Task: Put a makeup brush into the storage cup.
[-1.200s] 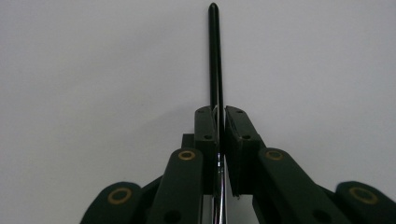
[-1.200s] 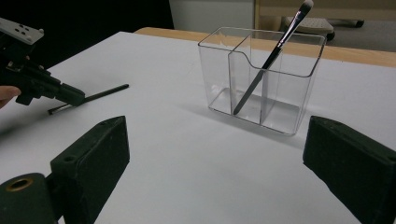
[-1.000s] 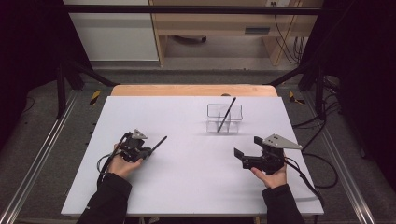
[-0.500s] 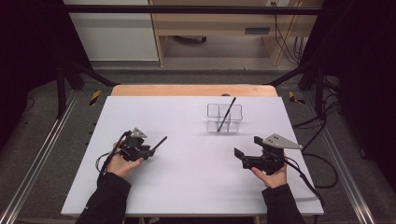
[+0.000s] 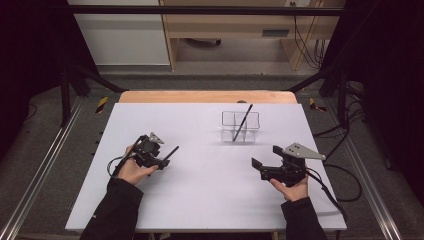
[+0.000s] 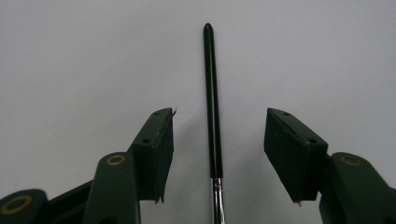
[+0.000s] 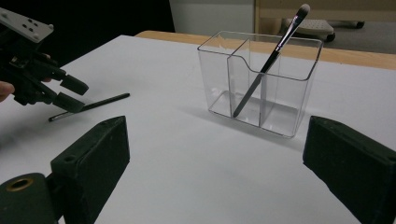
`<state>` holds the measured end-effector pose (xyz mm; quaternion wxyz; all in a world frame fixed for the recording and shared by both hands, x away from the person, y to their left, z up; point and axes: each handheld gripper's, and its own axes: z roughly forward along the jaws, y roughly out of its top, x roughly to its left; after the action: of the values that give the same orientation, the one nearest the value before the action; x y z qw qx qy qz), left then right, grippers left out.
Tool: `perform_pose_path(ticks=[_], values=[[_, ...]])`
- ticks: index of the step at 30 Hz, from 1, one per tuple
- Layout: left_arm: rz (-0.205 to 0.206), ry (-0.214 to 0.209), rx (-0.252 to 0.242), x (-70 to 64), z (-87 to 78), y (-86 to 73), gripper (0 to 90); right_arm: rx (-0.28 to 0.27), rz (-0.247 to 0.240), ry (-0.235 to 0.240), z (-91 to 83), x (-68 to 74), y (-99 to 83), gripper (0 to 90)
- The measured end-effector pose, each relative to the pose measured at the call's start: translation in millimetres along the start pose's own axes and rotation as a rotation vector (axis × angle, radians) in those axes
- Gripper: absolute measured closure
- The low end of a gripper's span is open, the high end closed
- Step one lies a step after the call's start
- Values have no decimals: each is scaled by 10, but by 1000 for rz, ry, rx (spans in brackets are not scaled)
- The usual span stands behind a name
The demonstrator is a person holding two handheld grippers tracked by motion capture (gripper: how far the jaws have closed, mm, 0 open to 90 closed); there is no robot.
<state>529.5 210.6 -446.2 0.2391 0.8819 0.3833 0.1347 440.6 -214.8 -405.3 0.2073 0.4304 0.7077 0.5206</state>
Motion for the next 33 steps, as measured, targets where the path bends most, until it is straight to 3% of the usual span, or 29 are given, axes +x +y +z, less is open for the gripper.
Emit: perform_pose_path(ticks=[6,19,33], values=[[6,1,37,14,45,49,427,1,0,1,3,-1,0,77],[11,-8,115,2,93,69,653,4,3,3,10,5,-4,77],[-34,-45,120,50,98,66,797,9,1,4,17,4,-7,77]])
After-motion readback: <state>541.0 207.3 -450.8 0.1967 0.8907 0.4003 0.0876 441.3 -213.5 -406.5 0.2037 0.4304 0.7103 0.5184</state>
